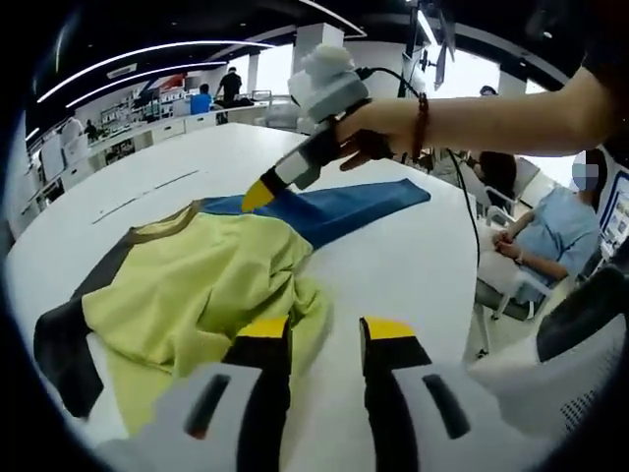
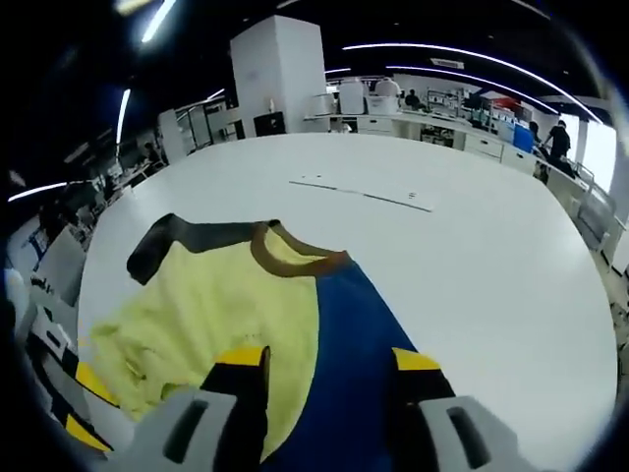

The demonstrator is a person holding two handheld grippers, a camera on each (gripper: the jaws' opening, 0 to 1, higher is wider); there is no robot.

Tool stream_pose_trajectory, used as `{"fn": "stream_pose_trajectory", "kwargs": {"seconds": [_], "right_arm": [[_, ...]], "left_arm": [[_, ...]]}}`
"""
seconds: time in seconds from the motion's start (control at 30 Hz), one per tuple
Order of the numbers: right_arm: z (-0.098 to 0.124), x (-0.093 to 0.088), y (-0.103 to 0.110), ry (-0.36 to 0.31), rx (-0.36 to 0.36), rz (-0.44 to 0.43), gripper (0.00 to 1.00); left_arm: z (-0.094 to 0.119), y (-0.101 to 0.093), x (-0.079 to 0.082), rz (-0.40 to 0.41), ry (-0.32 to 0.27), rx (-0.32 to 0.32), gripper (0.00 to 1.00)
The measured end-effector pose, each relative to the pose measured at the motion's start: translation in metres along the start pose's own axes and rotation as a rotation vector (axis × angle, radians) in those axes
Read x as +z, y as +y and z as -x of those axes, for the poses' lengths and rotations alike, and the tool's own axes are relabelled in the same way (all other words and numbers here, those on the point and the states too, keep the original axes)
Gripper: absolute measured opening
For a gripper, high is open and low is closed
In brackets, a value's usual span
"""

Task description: Fold the garment on the visible template until the final outline fits inside the template.

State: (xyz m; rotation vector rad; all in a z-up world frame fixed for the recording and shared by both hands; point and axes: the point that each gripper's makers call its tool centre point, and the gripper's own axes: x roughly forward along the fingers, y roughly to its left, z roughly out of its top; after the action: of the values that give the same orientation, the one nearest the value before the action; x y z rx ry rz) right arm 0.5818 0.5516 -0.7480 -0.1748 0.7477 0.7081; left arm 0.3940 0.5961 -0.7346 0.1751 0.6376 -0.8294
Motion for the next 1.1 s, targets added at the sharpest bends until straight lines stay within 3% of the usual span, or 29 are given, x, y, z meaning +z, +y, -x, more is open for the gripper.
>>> {"fn": "stream_pose_trajectory", "kwargs": {"seconds": [0.17,0.23,0.33,0.43,0.53,0.73,0.93,1.1], "right_arm": [[-0.017,-0.006,0.006,0.041,-0.005,0.037,0.34],[-0.019,-0.016,0.0,0.104,-0.045,0.07,0.28],[-0.022,-0.013,-0.002,0.085,-0.081,0.088,0.19],[-0.024,-0.012,0.0,0.085,-0.073,0.085,0.14],[-0.027,-0.009,-0.003,0.078,-0.084,0.087,0.06],[-0.031,-0.004,-0.005,0.064,-0.097,0.094,0.0],[-0.037,0.004,-0.013,0.06,-0.106,0.099,0.0],[-0.044,0.012,-0.025,0.072,-0.121,0.128,0.0]], "left_arm": [[-0.015,0.006,-0.005,-0.006,0.025,0.015,0.24],[-0.021,0.008,-0.009,-0.013,0.035,0.016,0.24],[-0.027,0.011,-0.015,-0.028,0.056,0.015,0.22],[-0.032,0.016,-0.018,-0.024,0.066,0.026,0.19],[-0.035,0.019,-0.018,-0.042,0.08,0.033,0.12],[-0.038,0.024,-0.013,-0.057,0.09,0.021,0.02],[-0.032,0.02,0.001,0.015,0.039,-0.018,0.0],[-0.019,0.019,0.025,0.121,-0.054,-0.055,0.0]]}}
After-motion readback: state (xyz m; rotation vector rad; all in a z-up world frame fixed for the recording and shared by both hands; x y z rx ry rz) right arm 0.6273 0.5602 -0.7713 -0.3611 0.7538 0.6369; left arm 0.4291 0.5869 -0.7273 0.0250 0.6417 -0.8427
